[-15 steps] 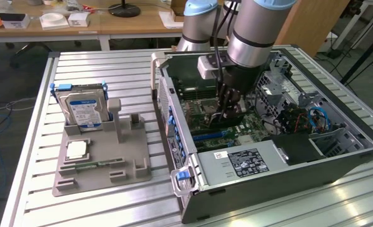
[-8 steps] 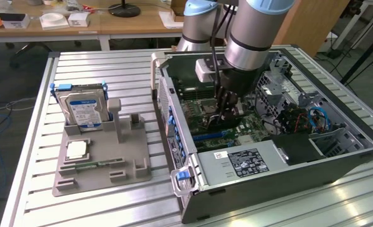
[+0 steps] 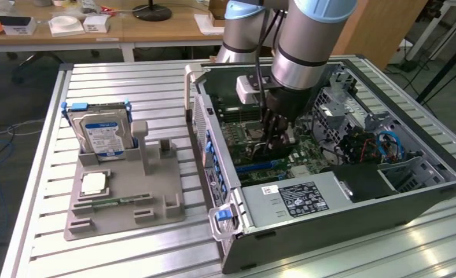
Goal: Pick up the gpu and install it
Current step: 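Insert the gpu into the slot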
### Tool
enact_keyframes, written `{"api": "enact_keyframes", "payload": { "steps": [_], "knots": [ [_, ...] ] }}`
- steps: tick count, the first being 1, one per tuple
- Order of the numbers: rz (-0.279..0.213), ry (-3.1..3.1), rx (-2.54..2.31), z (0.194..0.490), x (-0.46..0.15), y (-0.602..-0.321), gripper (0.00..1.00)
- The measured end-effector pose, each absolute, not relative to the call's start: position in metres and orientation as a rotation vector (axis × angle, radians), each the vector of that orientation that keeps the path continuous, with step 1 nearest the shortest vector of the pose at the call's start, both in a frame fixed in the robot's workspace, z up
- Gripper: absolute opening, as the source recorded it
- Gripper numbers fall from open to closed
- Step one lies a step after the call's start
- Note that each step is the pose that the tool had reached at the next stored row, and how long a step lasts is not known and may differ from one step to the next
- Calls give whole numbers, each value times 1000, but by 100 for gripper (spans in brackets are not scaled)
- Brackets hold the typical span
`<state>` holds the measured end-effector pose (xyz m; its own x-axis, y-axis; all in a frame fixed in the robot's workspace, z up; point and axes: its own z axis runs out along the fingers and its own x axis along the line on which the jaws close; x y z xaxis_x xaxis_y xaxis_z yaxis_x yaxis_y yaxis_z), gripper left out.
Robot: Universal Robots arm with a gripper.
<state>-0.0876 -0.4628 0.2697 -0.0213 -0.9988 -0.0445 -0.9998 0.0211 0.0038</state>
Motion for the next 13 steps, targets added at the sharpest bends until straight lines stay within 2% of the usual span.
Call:
{"api": "enact_keyframes", "payload": {
  "steps": [13],
  "knots": [
    [52,2224,-2177,265,-90,-463,26]
  ]
}}
